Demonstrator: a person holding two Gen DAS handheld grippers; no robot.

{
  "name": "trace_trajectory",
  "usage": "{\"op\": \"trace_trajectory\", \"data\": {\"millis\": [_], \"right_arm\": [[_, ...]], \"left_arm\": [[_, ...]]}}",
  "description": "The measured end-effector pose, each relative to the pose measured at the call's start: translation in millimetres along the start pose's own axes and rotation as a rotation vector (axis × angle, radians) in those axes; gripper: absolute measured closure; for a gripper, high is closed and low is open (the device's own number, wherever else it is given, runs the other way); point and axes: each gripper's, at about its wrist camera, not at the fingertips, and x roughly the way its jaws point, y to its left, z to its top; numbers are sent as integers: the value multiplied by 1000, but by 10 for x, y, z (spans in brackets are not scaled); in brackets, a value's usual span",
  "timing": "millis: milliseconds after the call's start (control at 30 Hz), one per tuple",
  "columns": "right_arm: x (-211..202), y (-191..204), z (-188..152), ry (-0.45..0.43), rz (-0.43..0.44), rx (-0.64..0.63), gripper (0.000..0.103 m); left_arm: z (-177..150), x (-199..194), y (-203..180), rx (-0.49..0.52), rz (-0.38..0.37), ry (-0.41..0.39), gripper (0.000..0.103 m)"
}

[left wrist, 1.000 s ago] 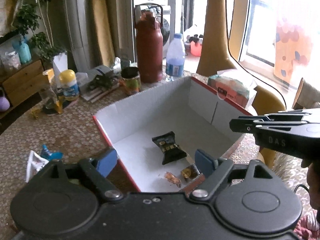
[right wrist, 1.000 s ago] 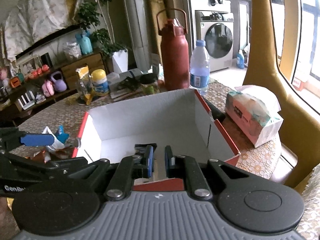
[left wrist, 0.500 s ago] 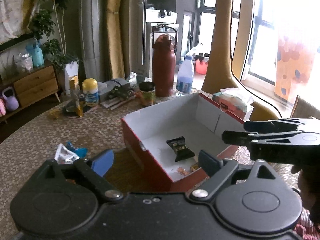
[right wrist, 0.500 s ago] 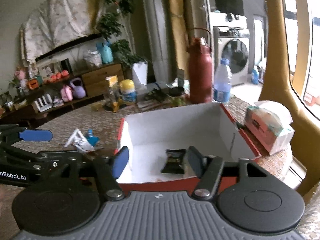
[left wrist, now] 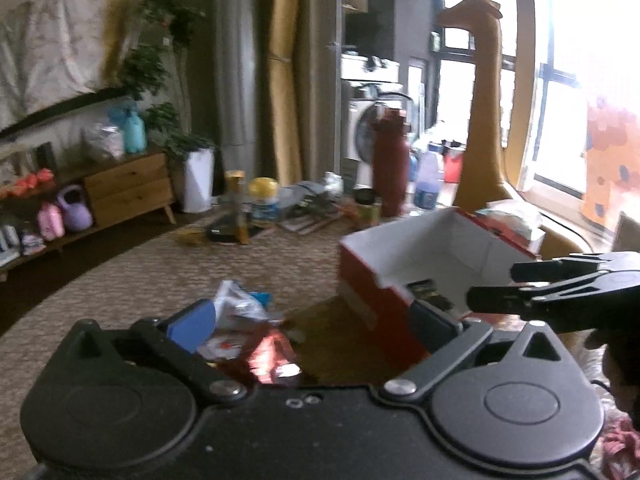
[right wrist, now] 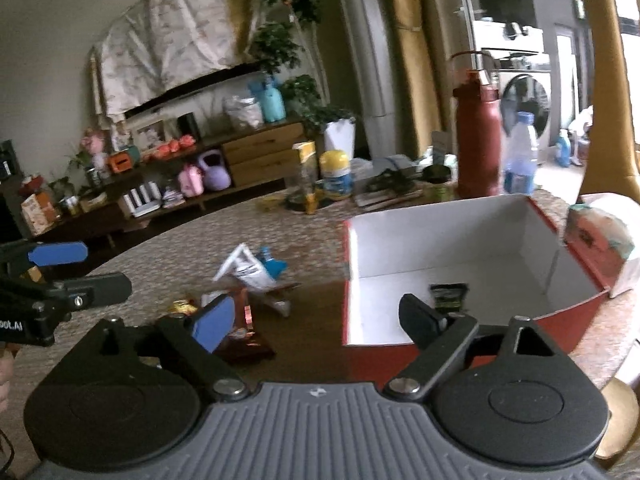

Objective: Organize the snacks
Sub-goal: 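Withdraw both tools from the box toward the remaining snacks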

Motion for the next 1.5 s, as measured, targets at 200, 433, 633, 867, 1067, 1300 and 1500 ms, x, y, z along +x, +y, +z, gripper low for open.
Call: {"op": "trace_trajectory", "data": {"millis": [200,433,633,867,1067,1300,1500], "right_arm": [[189,287,-118,33,53,-15,12],[460,562,-255,88,115,-6,12],[705,771,-419,152,145,-26,12],[998,995,-579,227,162,-67,12],[1260,1148,-714,268,157,-102,12],[1428,1322,-802,277,154,-166,12],[1537,1481,-839,277,179,-219,25]], "left_arm": [[-180,-139,418,-60,107,-11,0],[-500,-167,863,-153,165,28,0],[-865,-119,1076,-170,206,73,0],[-1230,-15,1187,-195,200,119,0],[-1447,86,1166,-181,181,145,0],[-1593,259,1083,-166,154,174,4],[-1672,382,1064,-174,144,194,15]]}}
